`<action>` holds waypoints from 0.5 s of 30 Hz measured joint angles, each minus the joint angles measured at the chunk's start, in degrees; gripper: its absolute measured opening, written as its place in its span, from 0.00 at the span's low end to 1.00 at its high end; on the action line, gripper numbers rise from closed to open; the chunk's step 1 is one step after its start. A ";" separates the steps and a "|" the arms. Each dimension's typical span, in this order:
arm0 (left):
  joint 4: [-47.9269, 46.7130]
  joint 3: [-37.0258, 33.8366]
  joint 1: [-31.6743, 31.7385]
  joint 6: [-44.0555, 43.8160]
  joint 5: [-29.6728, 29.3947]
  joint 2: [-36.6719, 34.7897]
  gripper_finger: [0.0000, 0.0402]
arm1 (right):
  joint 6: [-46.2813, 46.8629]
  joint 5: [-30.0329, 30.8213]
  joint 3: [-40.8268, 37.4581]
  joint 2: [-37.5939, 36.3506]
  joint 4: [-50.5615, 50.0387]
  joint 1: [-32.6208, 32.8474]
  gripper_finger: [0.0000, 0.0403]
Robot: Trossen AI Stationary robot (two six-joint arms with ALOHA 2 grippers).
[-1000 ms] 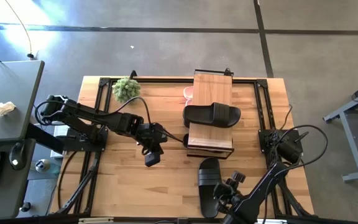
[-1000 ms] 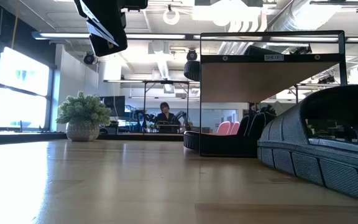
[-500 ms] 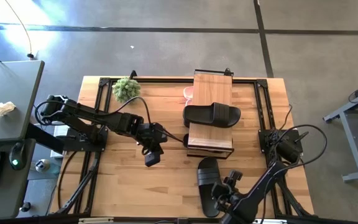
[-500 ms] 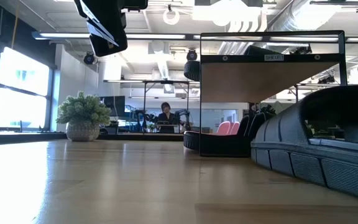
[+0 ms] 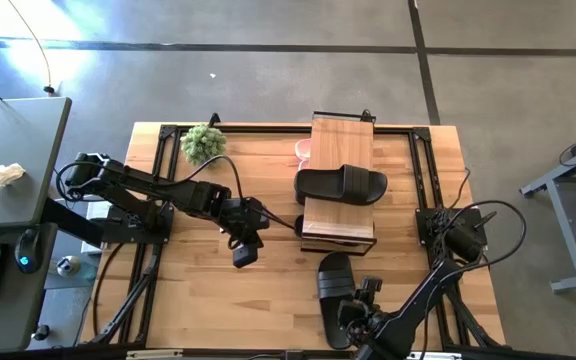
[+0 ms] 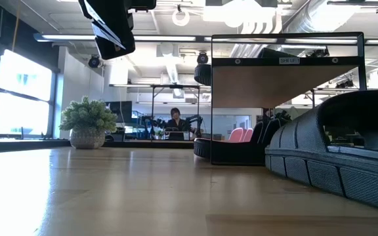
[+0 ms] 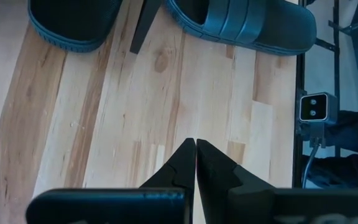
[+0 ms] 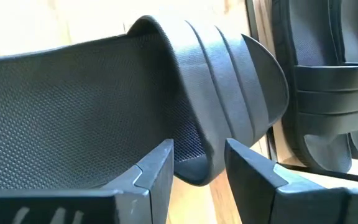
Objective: Pick and place slides into the shelf
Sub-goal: Put the black slipper on the shelf
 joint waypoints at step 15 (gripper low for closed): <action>0.00 0.00 0.00 -0.02 -0.27 0.02 0.01 | -0.22 2.33 -3.89 -0.09 -1.07 -2.37 0.33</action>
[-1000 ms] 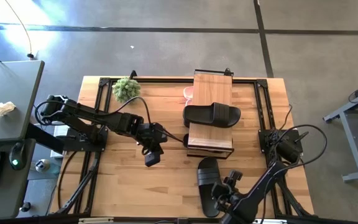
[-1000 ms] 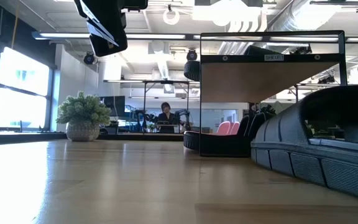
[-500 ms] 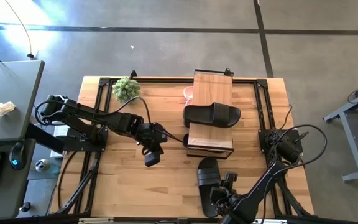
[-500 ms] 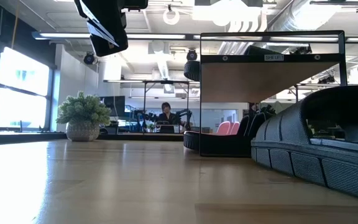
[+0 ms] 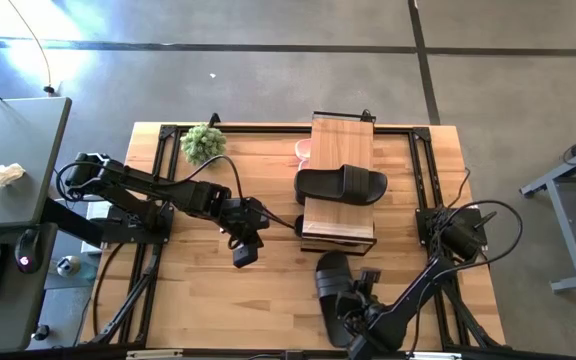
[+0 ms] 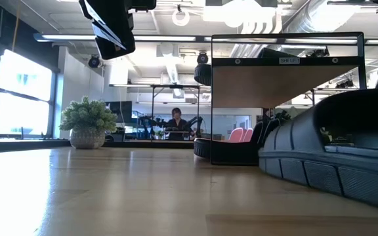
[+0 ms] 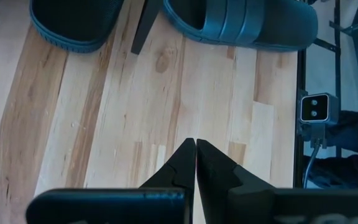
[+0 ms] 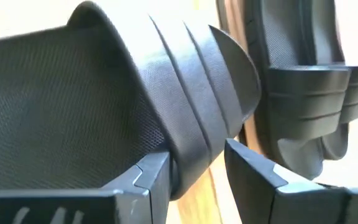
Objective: Pick and place slides into the shelf
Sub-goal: Put the black slipper on the shelf
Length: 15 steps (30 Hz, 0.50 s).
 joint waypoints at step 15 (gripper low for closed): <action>1.37 0.00 -0.38 -1.58 1.06 0.00 0.01 | -1.31 -0.68 0.80 -0.04 1.26 -2.37 0.03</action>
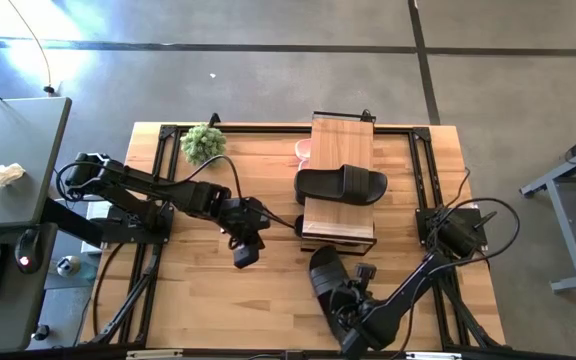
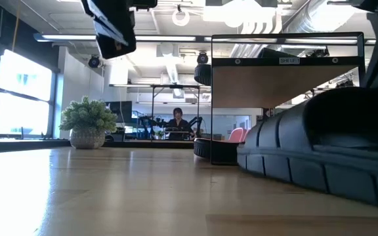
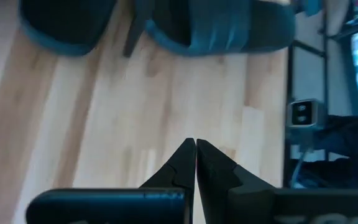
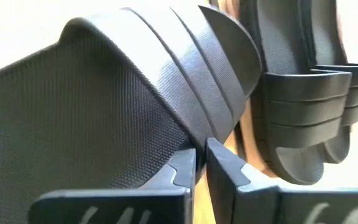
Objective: Pick and place slides into the shelf
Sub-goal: Put the black slipper on the shelf
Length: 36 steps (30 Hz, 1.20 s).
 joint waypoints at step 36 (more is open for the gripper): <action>48.77 0.04 -15.99 13.42 -19.14 -13.38 0.00 | -12.40 35.30 36.68 -9.38 -14.76 -4.87 0.00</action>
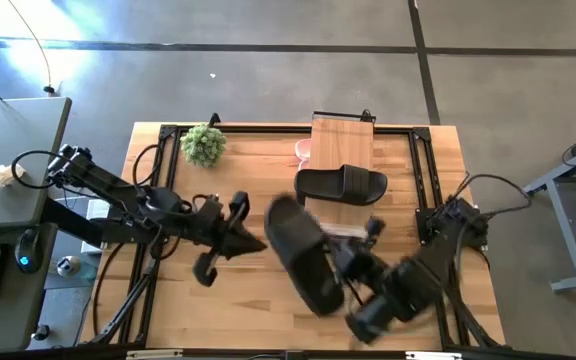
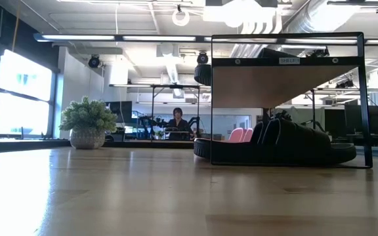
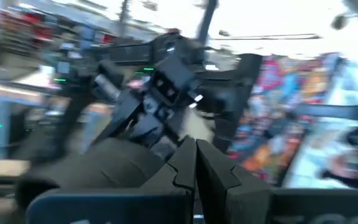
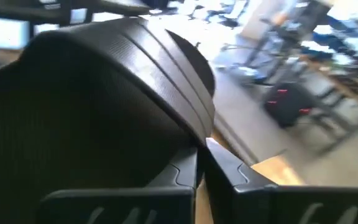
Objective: Pick and place slides into the shelf
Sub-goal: Put the black slipper on the shelf
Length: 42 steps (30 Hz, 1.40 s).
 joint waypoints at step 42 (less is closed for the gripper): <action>36.19 0.00 38.82 -47.06 7.60 23.91 0.38 | -31.08 8.11 -0.04 -12.60 9.24 -51.15 0.00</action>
